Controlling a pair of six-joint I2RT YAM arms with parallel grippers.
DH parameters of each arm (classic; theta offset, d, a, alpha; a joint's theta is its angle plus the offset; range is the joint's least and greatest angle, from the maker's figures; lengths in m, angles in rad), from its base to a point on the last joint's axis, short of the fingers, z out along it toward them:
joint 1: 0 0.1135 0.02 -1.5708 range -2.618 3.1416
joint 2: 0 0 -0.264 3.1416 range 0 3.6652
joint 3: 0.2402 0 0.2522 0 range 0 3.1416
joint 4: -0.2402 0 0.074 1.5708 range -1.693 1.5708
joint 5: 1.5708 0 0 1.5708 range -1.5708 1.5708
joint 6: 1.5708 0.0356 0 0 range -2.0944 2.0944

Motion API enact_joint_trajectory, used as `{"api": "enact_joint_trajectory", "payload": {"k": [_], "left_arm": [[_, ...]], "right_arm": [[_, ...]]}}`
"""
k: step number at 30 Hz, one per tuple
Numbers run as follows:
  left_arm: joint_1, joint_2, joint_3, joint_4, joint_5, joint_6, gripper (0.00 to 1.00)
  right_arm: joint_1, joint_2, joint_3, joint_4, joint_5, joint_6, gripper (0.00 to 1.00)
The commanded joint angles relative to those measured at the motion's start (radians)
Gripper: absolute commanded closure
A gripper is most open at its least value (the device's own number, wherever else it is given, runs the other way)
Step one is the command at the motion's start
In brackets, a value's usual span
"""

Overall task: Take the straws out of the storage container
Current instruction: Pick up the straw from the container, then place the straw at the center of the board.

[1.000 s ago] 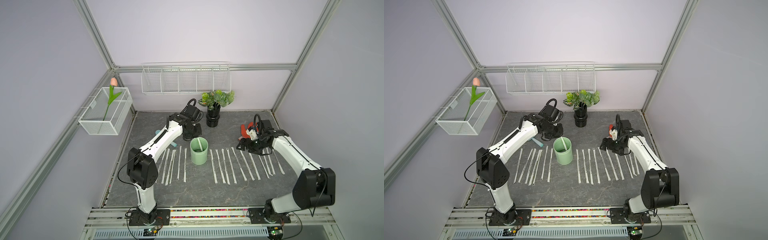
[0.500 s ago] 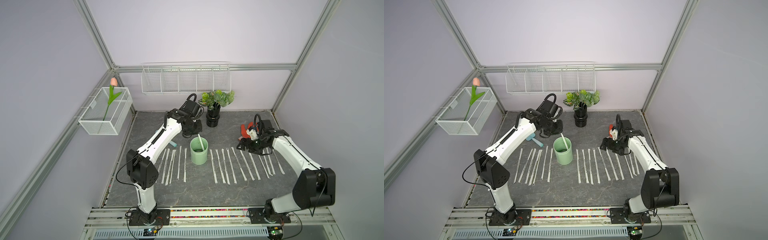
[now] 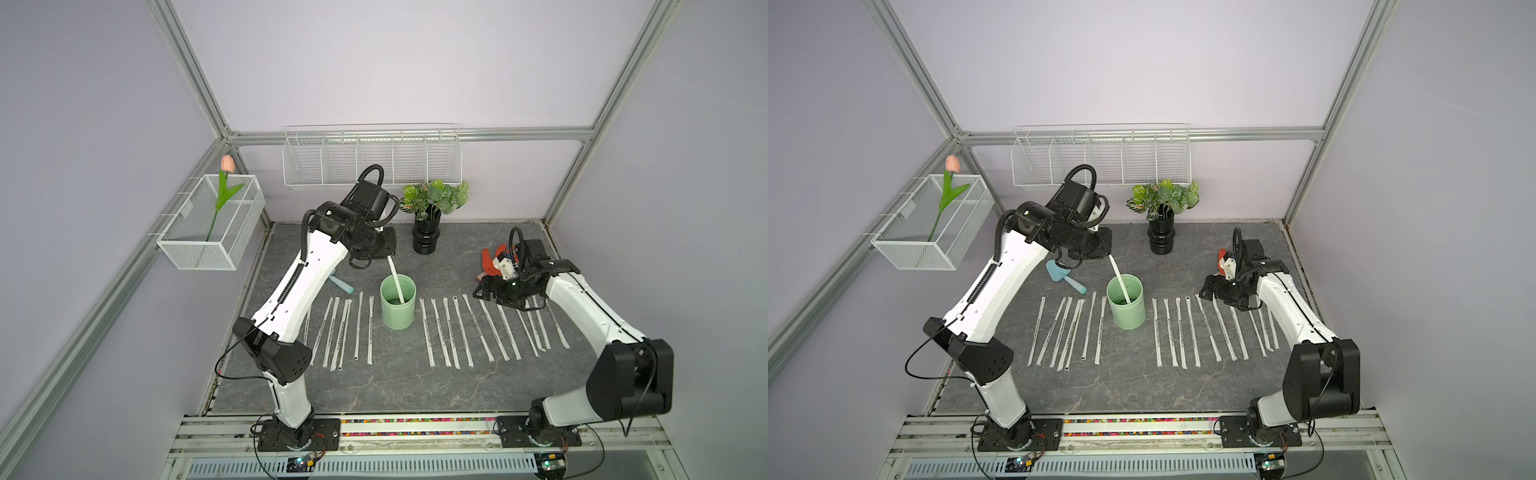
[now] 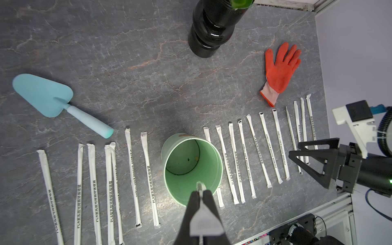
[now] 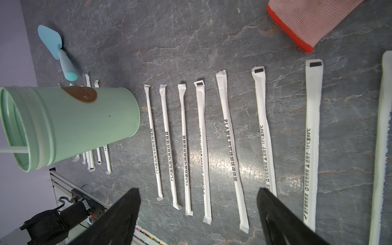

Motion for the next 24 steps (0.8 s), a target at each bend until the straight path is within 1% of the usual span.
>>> {"api": "enact_joint_trajectory", "payload": {"k": [1,4,9,12,19,24], "left_arm": [[-0.005,-0.055,0.025,-0.058,-0.052,0.026,0.94],[-0.004,-0.084,0.05,-0.077,-0.089,0.031,0.94],[0.009,-0.091,0.174,-0.16,-0.146,0.049,0.94],[0.028,-0.093,0.224,-0.208,-0.19,0.063,0.94],[0.115,-0.126,0.246,-0.264,-0.258,0.079,0.95],[0.152,-0.128,0.252,-0.281,-0.293,0.097,0.95]], "right_arm": [[-0.006,-0.027,-0.004,0.01,-0.027,0.006,0.11],[-0.006,-0.03,-0.004,0.003,-0.028,0.004,0.11],[-0.006,-0.055,0.001,-0.016,-0.022,-0.003,0.11],[-0.006,-0.066,0.002,-0.019,-0.023,-0.006,0.11],[-0.006,-0.073,0.013,-0.037,-0.02,-0.014,0.11],[-0.006,-0.07,0.018,-0.044,-0.019,-0.014,0.11]]}}
